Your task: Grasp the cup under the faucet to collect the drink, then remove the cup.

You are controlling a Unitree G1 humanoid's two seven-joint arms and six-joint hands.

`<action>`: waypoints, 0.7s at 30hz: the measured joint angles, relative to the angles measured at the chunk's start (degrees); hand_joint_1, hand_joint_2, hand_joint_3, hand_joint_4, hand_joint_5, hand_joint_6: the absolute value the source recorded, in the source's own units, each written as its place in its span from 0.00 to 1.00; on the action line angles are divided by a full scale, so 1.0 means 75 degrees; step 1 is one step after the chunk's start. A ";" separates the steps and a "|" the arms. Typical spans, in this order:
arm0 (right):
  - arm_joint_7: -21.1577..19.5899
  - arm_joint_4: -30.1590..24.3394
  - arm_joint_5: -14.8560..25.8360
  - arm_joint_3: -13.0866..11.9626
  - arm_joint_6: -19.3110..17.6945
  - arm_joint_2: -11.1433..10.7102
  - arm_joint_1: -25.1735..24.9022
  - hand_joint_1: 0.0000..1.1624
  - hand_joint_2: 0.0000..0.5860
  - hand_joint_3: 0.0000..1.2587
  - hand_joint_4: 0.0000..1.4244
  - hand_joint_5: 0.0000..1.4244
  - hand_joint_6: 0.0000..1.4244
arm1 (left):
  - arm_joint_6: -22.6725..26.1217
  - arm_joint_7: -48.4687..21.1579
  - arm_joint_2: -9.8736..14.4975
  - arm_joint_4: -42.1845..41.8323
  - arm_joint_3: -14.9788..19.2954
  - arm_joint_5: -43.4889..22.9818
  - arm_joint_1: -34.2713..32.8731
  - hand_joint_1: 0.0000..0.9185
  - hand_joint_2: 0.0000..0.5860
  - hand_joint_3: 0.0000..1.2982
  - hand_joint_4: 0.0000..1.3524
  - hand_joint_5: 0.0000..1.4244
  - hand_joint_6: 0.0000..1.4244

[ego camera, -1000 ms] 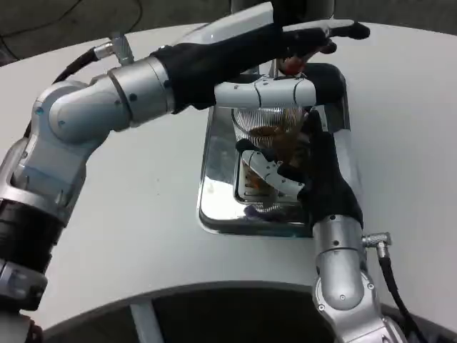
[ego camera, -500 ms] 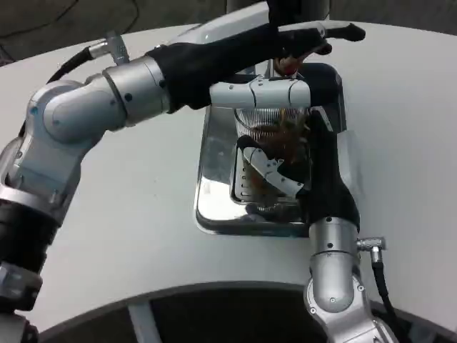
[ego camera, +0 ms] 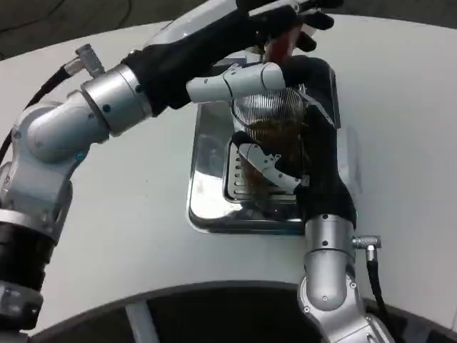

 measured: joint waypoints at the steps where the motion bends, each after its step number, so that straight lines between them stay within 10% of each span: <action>1: -0.0005 0.0003 0.0000 0.0009 -0.0011 0.0000 -0.0002 0.69 0.40 0.28 0.30 0.31 0.20 | -0.0014 0.0007 -0.0016 0.0001 0.0035 -0.0028 0.0002 0.00 0.16 0.09 0.12 0.17 0.11; 21: -0.0194 0.0012 0.0006 0.0051 -0.0076 -0.0002 -0.0013 0.68 0.42 0.36 0.38 0.40 0.30 | -0.0236 0.0038 -0.0189 -0.0292 0.0379 -0.0434 0.0001 0.00 0.16 0.13 0.18 0.22 0.14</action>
